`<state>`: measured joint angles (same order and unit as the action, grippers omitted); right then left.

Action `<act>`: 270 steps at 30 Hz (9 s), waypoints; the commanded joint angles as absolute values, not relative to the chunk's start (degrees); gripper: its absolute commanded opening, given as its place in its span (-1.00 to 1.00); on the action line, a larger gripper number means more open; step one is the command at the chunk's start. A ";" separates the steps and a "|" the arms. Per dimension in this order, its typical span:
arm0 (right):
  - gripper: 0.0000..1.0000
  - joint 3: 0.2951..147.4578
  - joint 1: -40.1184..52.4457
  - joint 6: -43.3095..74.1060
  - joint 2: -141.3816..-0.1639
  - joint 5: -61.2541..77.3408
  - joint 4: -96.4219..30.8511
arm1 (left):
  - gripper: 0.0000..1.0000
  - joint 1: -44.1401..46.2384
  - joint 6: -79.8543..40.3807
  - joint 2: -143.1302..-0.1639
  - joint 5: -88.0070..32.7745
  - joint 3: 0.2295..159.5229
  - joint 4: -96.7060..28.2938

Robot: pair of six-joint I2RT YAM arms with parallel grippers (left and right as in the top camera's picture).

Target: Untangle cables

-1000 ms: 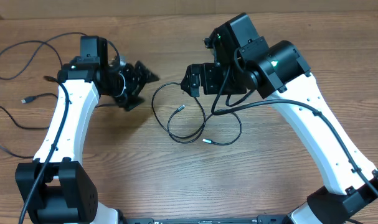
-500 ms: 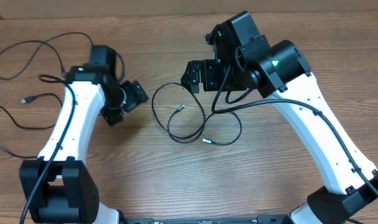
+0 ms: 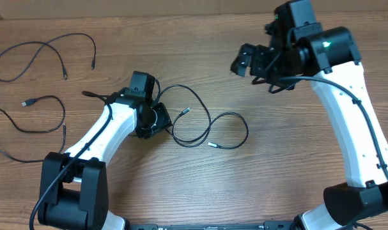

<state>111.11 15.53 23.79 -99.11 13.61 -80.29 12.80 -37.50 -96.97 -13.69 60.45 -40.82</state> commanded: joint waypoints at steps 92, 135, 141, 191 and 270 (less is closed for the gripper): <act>1.00 111.70 13.63 24.01 -98.15 13.30 -80.27 | -0.92 11.90 -51.92 -75.46 4.58 103.07 -82.41; 1.00 111.70 13.63 23.99 -98.15 13.28 -80.27 | -0.91 -36.53 -54.92 -75.64 22.74 79.72 -86.24; 1.00 111.70 13.63 24.01 -98.15 13.28 -80.27 | -0.91 -40.38 -58.02 -75.64 24.67 76.66 -84.95; 1.00 111.70 13.63 24.01 -98.15 13.28 -80.27 | -0.45 -49.21 -41.98 -98.19 38.50 74.06 -47.81; 1.00 111.70 13.63 24.01 -98.15 13.30 -80.27 | 0.30 -49.76 -21.85 -120.77 -8.71 80.73 -39.53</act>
